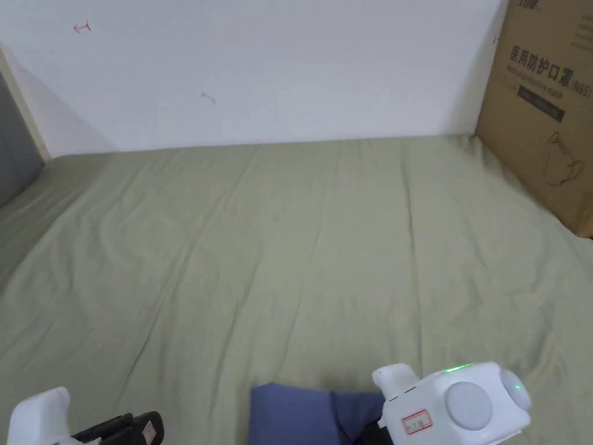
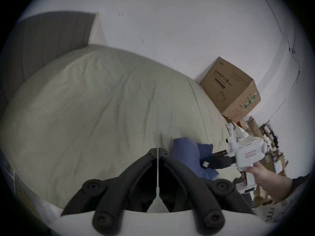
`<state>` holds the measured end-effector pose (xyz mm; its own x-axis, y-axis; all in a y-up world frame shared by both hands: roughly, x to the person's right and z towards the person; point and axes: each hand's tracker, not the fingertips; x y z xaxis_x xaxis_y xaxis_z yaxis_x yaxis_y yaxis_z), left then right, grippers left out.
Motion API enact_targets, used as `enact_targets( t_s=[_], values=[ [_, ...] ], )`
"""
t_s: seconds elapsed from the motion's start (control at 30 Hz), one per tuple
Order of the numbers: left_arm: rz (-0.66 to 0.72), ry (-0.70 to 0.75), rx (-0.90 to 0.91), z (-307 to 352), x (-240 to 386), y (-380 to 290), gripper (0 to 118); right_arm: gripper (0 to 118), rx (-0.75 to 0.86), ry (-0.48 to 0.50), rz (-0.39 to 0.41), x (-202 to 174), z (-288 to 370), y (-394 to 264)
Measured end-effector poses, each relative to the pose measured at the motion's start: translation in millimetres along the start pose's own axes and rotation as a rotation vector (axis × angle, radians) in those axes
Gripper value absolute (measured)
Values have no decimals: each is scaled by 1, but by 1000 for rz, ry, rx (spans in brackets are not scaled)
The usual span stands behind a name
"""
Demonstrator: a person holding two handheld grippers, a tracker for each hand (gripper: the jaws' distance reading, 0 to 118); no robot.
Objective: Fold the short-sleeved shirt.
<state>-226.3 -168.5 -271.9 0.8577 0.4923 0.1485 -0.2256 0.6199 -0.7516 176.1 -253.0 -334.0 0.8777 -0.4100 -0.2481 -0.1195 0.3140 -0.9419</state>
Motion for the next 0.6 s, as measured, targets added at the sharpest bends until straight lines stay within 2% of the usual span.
enact_targets(
  t_s=[0.03,0.1,0.13,0.17,0.23,0.27,0.4,0.5,0.6],
  values=[
    [40,-32,-31,-10,-7,1,10,0,15,45,-59,6,4,-3],
    [131,-152,-92,-34,-22,3,43,0,11,66,-132,13,4,-4],
    [176,-230,-146,-49,-32,2,67,0,10,66,-128,13,2,-3],
    [218,-300,-197,-65,-37,2,100,0,10,61,-117,11,4,-4],
    [276,-401,-299,-100,-40,-3,115,0,4,49,-100,7,3,-3],
    [288,-428,-337,-115,-40,-8,118,0,1,44,-94,6,3,-2],
    [275,-417,-402,-168,-26,-25,118,0,4,43,-90,5,6,-4],
    [199,-534,-427,-189,-1,-32,118,0,18,78,-146,11,6,-8],
    [204,-510,-400,-192,3,-37,117,0,32,110,-195,16,7,-11]
  ],
)
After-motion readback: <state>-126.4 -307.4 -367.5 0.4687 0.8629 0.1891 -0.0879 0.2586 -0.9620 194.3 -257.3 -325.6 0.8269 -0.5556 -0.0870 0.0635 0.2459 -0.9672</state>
